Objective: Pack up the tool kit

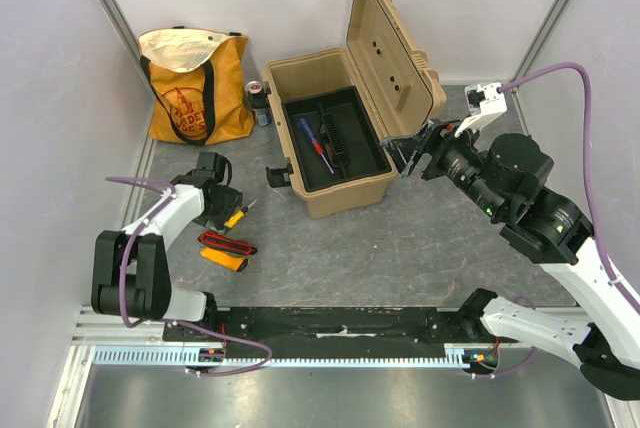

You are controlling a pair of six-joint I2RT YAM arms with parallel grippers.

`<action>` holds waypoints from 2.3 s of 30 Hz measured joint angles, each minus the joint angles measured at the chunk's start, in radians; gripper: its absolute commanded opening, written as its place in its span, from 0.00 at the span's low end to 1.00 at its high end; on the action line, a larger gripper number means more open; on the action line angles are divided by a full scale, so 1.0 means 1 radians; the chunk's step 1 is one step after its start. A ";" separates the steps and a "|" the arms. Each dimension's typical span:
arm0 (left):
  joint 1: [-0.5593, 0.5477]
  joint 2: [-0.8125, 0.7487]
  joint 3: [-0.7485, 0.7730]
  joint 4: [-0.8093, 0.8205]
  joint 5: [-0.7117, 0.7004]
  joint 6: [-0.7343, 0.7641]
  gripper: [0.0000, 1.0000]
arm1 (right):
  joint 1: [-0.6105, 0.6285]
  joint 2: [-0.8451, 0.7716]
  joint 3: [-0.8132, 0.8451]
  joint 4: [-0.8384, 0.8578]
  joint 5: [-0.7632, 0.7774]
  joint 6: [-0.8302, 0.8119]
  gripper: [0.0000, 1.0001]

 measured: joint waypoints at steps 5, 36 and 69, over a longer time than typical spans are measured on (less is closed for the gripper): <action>0.041 0.084 0.000 0.016 -0.002 -0.022 0.71 | 0.000 0.000 0.000 0.000 0.003 -0.001 0.82; 0.090 0.004 0.144 0.082 0.059 0.358 0.02 | 0.001 0.021 0.000 -0.013 0.013 -0.008 0.82; -0.418 0.267 0.647 0.185 0.087 0.541 0.09 | 0.001 -0.009 -0.022 -0.012 0.045 -0.009 0.82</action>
